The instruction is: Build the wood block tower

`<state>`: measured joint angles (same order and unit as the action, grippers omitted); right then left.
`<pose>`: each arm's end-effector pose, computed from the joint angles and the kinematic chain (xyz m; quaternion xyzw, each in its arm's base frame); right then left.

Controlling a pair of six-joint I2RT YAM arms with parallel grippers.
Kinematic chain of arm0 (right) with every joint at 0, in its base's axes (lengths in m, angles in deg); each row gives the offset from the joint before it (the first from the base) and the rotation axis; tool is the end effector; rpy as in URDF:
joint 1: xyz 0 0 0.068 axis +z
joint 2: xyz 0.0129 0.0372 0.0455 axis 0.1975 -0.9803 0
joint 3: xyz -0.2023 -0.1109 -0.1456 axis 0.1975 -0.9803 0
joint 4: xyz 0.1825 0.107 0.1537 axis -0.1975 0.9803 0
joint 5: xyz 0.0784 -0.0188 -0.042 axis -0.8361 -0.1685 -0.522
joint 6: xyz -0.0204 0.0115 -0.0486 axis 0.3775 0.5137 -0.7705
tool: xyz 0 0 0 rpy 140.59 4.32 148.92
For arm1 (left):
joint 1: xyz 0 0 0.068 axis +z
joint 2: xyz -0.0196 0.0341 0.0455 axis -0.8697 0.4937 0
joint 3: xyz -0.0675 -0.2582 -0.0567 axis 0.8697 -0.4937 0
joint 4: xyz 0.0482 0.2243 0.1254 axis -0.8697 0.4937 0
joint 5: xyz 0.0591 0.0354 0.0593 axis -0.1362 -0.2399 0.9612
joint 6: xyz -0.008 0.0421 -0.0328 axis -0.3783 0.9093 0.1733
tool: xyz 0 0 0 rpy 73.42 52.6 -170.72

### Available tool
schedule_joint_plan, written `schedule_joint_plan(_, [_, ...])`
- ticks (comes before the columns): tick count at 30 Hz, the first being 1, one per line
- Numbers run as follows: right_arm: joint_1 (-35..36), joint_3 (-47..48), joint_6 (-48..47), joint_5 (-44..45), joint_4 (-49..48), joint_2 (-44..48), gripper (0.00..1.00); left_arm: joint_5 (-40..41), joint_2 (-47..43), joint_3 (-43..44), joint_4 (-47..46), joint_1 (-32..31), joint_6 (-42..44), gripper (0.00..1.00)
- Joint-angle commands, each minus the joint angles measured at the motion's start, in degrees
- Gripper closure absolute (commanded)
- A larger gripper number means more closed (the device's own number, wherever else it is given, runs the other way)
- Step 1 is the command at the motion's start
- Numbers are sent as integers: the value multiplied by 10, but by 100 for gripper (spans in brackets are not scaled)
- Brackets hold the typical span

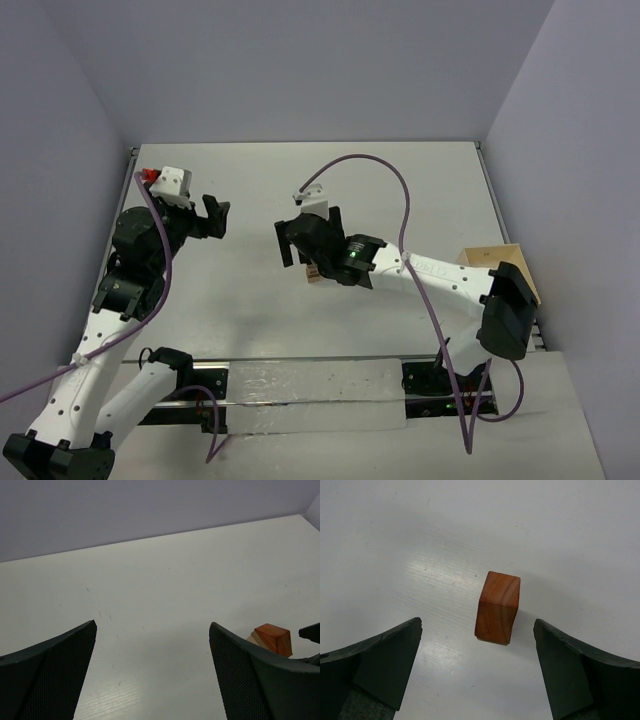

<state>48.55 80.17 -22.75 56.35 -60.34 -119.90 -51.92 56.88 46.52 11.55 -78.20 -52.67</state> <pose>0.1851 0.2835 0.3030 -0.1450 0.8617 0.1107 0.4735 0.1698 -0.0550 0.3711 0.0950 0.7364 -0.1311 0.6568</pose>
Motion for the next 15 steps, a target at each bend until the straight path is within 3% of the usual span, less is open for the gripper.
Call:
schedule_joint_plan(1, [-3, 25, -62, -34, 0, 61, 0, -48, 19, 57, 51, 4, -2, 1])
schedule_joint_plan(8, [-37, 63, -160, -119, 54, 124, 0, -84, 92, 137, 169, 9, 14, 1])
schedule_joint_plan(15, [-261, 67, -188, -266, 122, 175, 0, -99, 218, 202, 253, 22, 15, 1])
